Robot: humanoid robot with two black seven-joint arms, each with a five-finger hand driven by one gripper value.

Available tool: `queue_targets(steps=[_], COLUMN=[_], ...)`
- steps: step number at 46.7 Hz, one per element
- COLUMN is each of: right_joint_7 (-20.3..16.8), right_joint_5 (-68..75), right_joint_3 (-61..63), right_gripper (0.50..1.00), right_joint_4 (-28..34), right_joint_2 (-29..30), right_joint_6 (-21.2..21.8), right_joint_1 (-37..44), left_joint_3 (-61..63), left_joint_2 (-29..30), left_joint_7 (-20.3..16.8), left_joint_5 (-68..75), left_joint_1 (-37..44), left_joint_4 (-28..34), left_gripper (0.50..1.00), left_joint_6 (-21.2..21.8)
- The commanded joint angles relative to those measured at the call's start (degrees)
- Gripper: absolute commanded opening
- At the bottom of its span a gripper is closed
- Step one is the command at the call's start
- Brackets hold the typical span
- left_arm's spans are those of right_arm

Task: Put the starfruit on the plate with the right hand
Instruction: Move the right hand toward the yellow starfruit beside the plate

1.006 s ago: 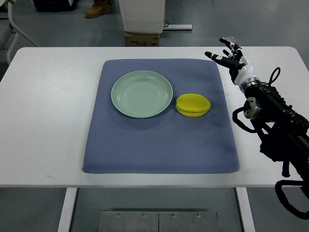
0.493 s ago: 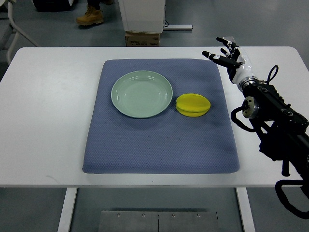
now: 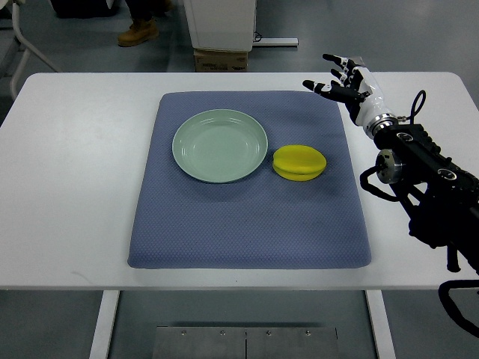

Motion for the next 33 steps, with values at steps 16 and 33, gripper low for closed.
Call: queue_targets(steps=[16,33], right_joint_7=[1.93,3.34], right_joint_5=[-6.32,-14.67], right_joint_3=[-9.05,-15.38], right_gripper=[1.0,1.0], right_joint_4=[4.68,10.12], right_joint_2=[-3.37,-6.45], right_joint_6=[3.97,8.54], right_joint_1=[0.0,0.53], left_joint_3=[0.02,-0.06], left_joint_2=[0.0,0.0], left_joint_7=[0.0,0.0], left_joint_5=[0.0,0.0], left_joint_1=[0.01,0.01], left_joint_4=[0.02,0.02], left_gripper=[1.0,1.0], left_joint_6=[0.0,0.0])
